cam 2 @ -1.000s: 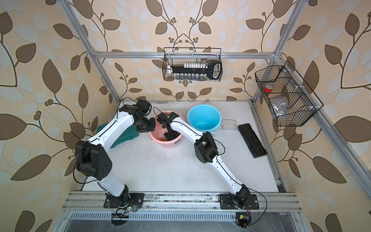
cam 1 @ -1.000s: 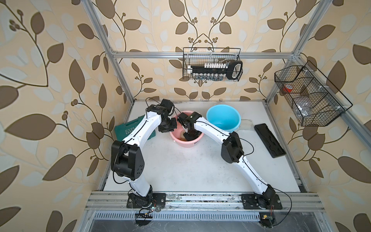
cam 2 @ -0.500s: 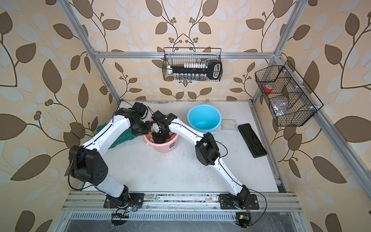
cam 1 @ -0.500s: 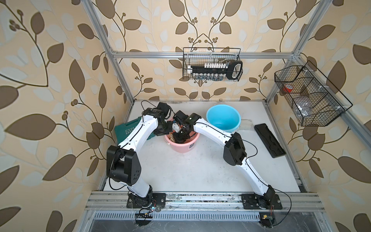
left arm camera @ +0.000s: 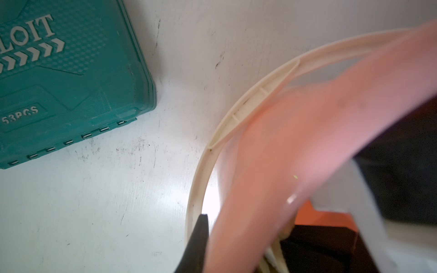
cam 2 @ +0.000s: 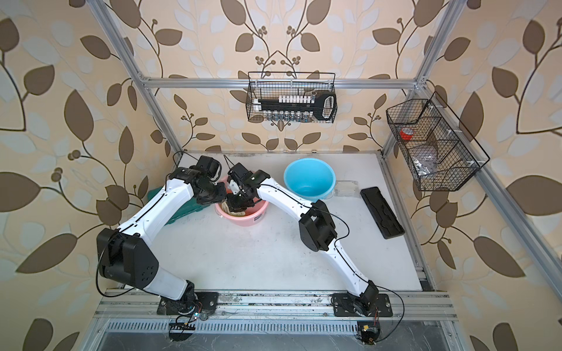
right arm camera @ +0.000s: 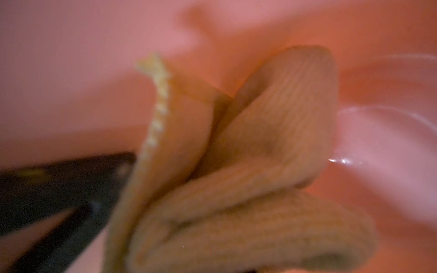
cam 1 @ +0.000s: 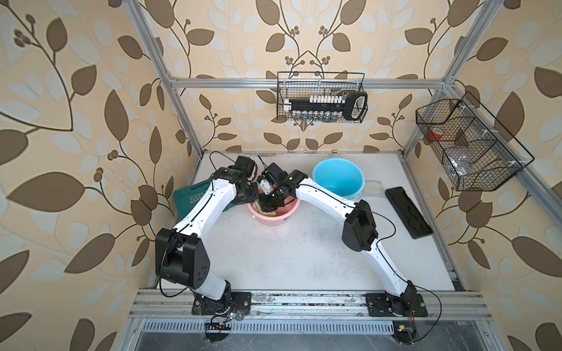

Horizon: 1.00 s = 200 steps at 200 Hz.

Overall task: Wipe the inside of the bucket with a cloth
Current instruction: Wipe the dirt from the inside of the bucket.

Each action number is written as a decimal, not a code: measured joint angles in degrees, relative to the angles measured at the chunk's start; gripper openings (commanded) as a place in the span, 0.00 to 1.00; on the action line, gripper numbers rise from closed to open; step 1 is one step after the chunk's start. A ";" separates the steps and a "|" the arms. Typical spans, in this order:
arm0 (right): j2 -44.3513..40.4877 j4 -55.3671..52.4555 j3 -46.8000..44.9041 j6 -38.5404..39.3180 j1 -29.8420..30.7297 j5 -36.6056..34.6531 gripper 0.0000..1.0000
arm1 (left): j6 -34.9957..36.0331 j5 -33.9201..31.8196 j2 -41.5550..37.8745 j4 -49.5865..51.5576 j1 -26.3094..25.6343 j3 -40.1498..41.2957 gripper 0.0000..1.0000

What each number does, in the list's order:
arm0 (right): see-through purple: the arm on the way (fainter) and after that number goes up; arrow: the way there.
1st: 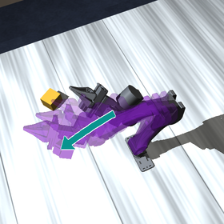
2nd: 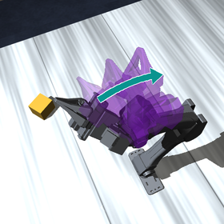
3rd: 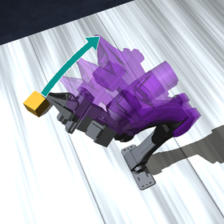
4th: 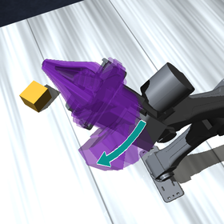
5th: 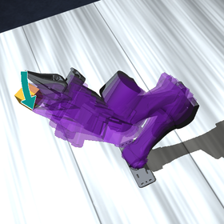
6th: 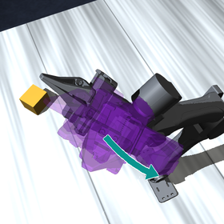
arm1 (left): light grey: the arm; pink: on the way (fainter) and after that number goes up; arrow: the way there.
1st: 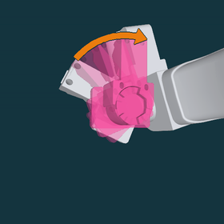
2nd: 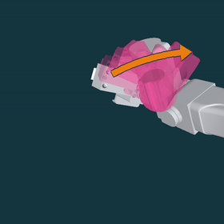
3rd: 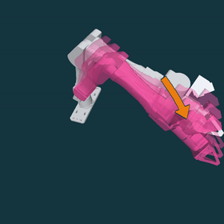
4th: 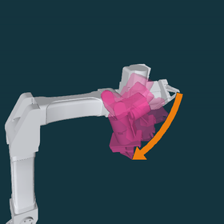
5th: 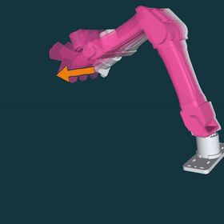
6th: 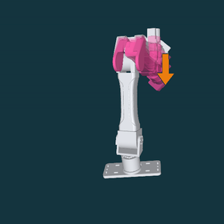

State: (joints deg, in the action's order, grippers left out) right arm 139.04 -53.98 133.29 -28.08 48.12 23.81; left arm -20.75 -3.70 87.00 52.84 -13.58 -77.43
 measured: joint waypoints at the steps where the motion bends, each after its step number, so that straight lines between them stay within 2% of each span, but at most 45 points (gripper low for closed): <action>1: 0.00 -0.42 -0.02 0.13 0.00 -0.02 0.00 | 0.04 -0.02 -0.07 -0.09 0.00 0.07 0.00; 44: -2.34 -12.63 -1.75 7.23 0.63 -9.14 0.00 | 2.89 -2.62 -1.66 -1.57 -2.29 1.20 0.00; 97: -3.78 -26.67 3.43 13.18 1.36 -29.66 0.00 | 4.22 -7.15 -1.77 -4.68 -7.04 1.20 0.00; 137: -3.78 -29.81 7.67 15.39 -0.13 -41.07 0.00 | 4.20 -7.91 -1.81 -6.62 -8.02 1.20 0.00; 169: -3.72 -29.99 10.10 16.87 -0.85 -46.58 0.00 | 4.20 -7.80 -3.48 -8.70 -8.81 2.29 0.00; 200: -3.72 -29.40 6.97 17.16 -0.31 -44.70 0.00 | 4.52 -7.87 -4.72 -9.46 -8.96 4.44 0.00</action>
State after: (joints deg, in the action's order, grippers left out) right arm 135.33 -83.37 140.27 -10.92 47.81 -20.88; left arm -16.23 -11.57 82.28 43.38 -22.55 -72.99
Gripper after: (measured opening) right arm 0.050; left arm 0.146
